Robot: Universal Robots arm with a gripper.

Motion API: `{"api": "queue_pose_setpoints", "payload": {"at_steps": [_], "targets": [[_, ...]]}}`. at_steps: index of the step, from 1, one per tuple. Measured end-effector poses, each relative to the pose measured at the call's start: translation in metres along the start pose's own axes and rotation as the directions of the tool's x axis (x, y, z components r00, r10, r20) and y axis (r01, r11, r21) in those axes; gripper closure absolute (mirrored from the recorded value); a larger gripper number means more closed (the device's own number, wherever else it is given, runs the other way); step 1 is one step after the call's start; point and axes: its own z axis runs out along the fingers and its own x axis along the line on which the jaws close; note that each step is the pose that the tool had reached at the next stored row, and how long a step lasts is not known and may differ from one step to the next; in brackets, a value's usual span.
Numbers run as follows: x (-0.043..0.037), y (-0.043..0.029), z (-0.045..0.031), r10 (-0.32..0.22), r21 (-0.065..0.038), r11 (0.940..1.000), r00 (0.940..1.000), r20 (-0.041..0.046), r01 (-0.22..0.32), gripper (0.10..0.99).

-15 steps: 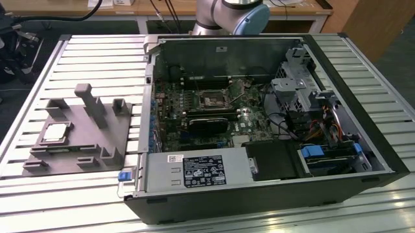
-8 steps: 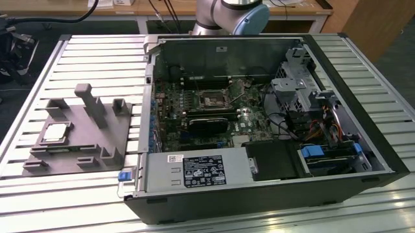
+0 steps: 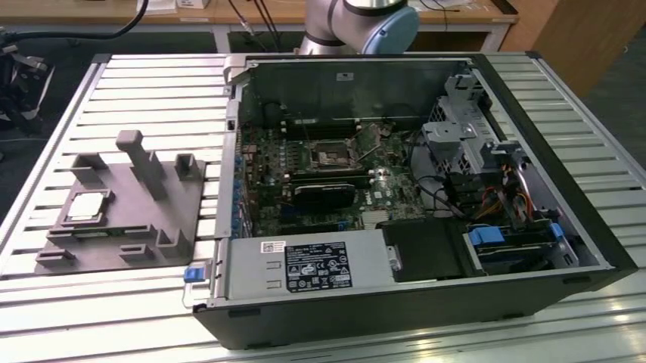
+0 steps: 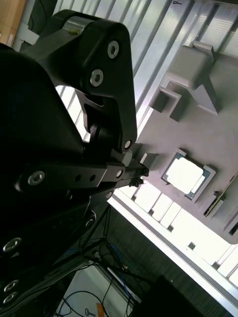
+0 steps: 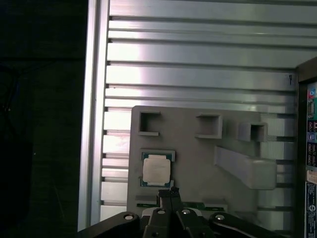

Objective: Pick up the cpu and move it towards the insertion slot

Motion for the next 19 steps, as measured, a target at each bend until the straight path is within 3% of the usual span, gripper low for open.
{"api": "queue_pose_setpoints", "payload": {"at_steps": [10, 19], "targets": [[0.0009, -0.0002, 0.0042, 0.0, 0.004, 1.0, 1.0, -0.0002, 0.0, 0.98], [0.0018, -0.0008, 0.0171, 0.0, 0.004, 1.0, 1.0, -0.0001, 0.0, 0.98]]}}
